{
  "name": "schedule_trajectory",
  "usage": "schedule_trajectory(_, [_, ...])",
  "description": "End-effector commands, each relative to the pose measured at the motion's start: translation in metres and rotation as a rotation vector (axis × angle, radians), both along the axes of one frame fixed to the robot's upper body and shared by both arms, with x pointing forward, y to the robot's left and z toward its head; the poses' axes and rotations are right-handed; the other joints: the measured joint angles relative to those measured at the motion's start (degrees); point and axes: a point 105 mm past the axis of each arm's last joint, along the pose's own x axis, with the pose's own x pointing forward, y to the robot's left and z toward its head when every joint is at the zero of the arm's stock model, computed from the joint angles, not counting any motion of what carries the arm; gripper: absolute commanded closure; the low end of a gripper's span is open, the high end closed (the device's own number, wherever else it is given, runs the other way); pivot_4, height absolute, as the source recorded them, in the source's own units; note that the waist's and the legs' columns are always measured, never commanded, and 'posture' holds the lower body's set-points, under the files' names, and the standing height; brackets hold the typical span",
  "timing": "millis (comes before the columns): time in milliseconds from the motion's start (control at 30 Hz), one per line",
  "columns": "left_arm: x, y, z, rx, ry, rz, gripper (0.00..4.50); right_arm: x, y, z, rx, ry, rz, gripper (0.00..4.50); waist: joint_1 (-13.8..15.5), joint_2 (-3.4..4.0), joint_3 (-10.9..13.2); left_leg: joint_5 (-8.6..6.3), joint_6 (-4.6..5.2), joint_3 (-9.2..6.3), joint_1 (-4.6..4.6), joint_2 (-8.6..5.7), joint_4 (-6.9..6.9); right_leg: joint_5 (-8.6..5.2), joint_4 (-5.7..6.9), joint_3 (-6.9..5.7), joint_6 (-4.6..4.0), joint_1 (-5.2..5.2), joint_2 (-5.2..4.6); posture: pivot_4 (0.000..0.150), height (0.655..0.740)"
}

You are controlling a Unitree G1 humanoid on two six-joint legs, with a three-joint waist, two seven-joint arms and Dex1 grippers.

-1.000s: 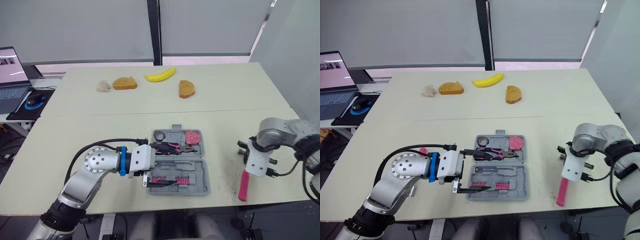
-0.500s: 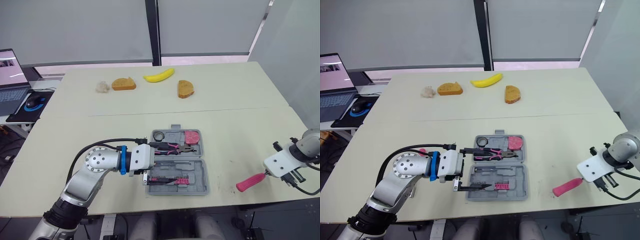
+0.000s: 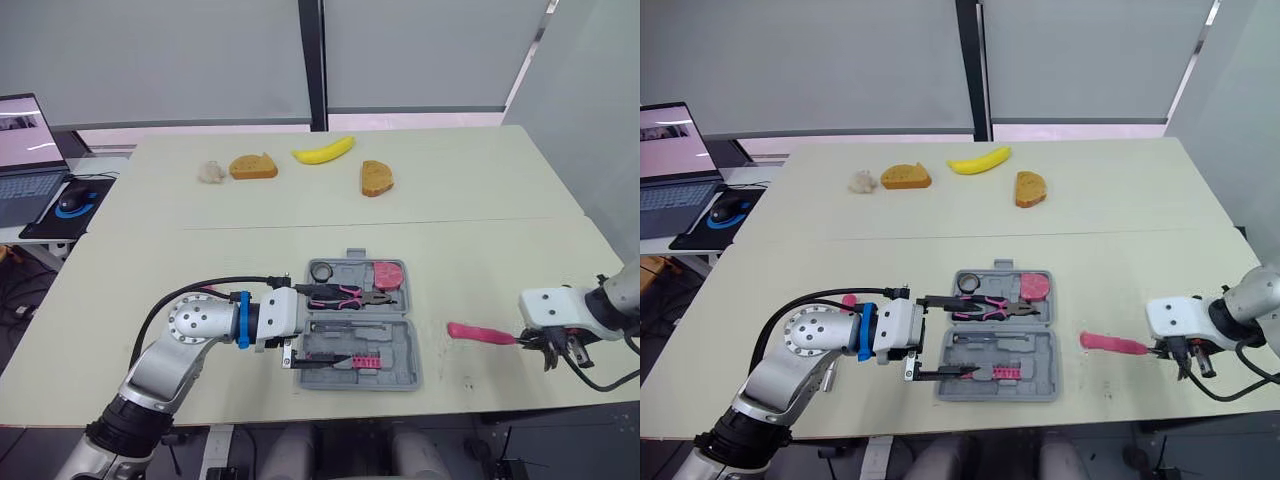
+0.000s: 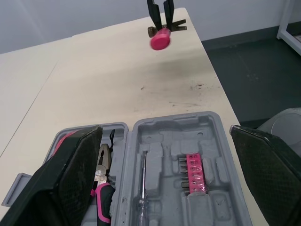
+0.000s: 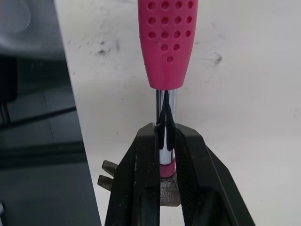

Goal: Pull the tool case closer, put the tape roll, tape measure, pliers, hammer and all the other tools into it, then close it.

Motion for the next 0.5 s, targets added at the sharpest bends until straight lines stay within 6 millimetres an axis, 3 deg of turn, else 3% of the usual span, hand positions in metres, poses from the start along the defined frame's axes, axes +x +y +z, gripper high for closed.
schedule_trajectory(33, [0.002, 0.001, 0.011, -0.016, -0.044, -0.005, 0.00, 0.000, 0.006, 0.006, 0.127, -0.004, -0.237, 4.28, 0.3, 0.01, 0.0, 0.00, 0.00, -0.01, -0.01, -0.01, 0.00, 0.00, 0.00, 0.00, 0.00, 0.00, 0.00, 0.150, 0.7400])
schedule_trajectory(267, [-0.001, -0.003, 0.013, -0.020, -0.044, -0.024, 0.00, -0.002, 0.024, -0.009, 0.349, 0.081, -0.684, 4.28, 0.7, -0.02, 0.0, 0.00, 0.00, -0.04, -0.07, -0.04, 0.05, 0.01, -0.01, -0.01, 0.01, -0.02, -0.01, 0.150, 0.7400])
schedule_trajectory(500, [-0.002, -0.009, 0.016, -0.030, -0.047, -0.051, 0.00, 0.014, 0.033, -0.032, 0.424, 0.045, -0.953, 4.28, 0.7, -0.06, 0.0, 0.00, 0.00, -0.08, -0.09, -0.06, 0.02, 0.01, 0.00, -0.03, 0.01, -0.06, 0.01, 0.150, 0.7400])
